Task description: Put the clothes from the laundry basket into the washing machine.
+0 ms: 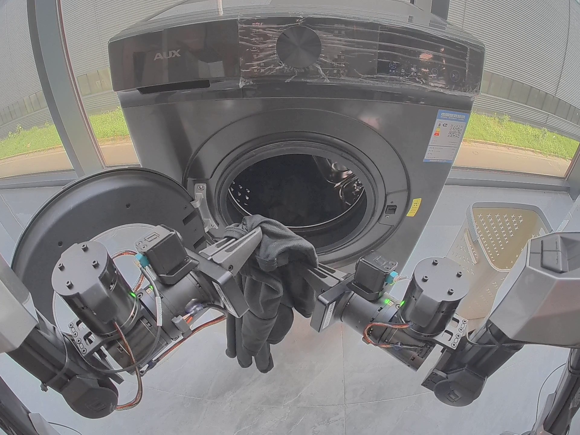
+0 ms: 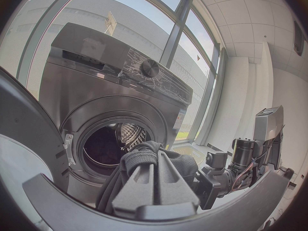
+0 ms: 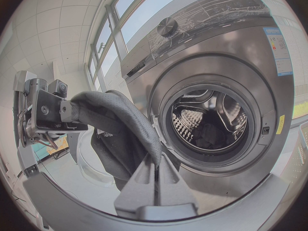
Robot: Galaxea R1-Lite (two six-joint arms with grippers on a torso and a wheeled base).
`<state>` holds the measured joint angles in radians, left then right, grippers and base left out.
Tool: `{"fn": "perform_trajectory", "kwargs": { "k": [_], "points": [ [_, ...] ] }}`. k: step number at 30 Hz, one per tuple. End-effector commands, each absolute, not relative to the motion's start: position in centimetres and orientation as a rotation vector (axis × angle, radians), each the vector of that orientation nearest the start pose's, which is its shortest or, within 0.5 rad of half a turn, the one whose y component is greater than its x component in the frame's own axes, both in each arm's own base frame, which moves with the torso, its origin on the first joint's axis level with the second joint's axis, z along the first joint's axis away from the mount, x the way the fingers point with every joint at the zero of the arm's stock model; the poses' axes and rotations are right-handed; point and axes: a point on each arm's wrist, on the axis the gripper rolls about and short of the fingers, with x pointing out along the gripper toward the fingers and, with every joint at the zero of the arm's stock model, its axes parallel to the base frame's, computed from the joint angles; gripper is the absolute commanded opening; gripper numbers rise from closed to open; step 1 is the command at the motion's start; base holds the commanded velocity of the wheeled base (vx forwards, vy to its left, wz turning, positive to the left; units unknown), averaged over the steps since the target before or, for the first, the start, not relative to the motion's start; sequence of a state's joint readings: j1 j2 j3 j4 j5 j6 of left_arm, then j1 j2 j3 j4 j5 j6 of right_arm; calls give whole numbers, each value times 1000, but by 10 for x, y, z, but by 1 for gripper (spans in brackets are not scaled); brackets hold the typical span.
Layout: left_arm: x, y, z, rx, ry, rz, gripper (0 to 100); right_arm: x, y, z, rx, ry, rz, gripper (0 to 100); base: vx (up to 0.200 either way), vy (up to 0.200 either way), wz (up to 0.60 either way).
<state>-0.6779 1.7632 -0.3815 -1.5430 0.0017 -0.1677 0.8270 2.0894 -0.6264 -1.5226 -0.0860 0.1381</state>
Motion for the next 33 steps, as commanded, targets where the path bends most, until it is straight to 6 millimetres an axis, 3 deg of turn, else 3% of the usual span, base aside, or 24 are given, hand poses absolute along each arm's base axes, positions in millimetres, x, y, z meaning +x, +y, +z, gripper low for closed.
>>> {"fn": "perform_trajectory", "kwargs": {
  "k": [1,6,7,22,27,33],
  "points": [
    [208,-165,152,-216,-92,-677,0,231,250,108,169,-18,745,0,0,0,0],
    [209,-165,146,-204,-68,-672,0,226,243,122,186,-49,743,0,0,0,0],
    [209,-165,146,-203,-64,-674,100,224,242,123,186,-49,743,0,0,0,0],
    [210,-160,138,-194,-32,-653,100,231,231,138,212,-98,653,0,0,0,0],
    [209,-158,127,-175,14,-646,100,229,230,142,217,-109,655,0,0,0,0],
    [212,-148,96,-111,136,-604,100,231,224,155,230,-146,636,0,0,0,0]
  ]
}}
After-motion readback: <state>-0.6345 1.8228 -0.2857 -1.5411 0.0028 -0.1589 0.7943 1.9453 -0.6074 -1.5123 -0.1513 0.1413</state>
